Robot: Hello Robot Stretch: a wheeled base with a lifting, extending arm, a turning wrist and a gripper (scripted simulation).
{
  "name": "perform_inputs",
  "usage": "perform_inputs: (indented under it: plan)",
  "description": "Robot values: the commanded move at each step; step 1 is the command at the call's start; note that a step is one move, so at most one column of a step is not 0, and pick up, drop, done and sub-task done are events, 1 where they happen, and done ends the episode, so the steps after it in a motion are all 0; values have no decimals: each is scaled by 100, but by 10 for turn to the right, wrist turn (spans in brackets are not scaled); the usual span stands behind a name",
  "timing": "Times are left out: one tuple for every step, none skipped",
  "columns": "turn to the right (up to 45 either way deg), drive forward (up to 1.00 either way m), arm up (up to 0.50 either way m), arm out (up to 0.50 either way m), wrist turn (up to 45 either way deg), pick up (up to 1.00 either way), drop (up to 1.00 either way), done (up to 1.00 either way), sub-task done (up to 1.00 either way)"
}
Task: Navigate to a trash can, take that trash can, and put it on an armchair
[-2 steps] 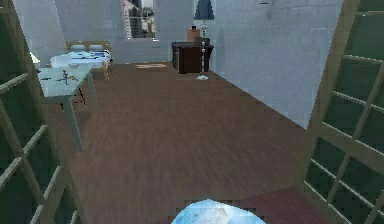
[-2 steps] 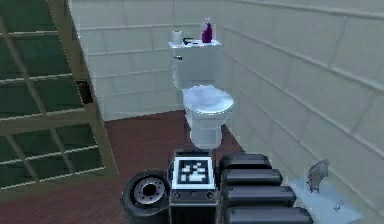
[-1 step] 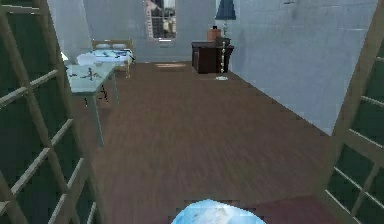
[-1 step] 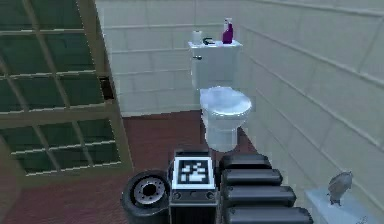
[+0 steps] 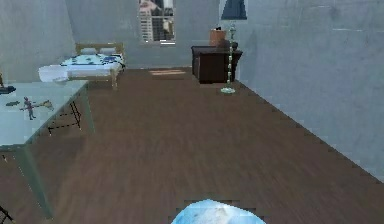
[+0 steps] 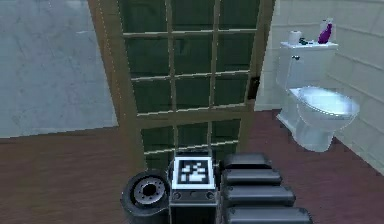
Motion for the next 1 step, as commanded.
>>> perform_inputs:
  plan:
    - [-30, 0, 0, 0, 0, 0, 0, 0, 0]
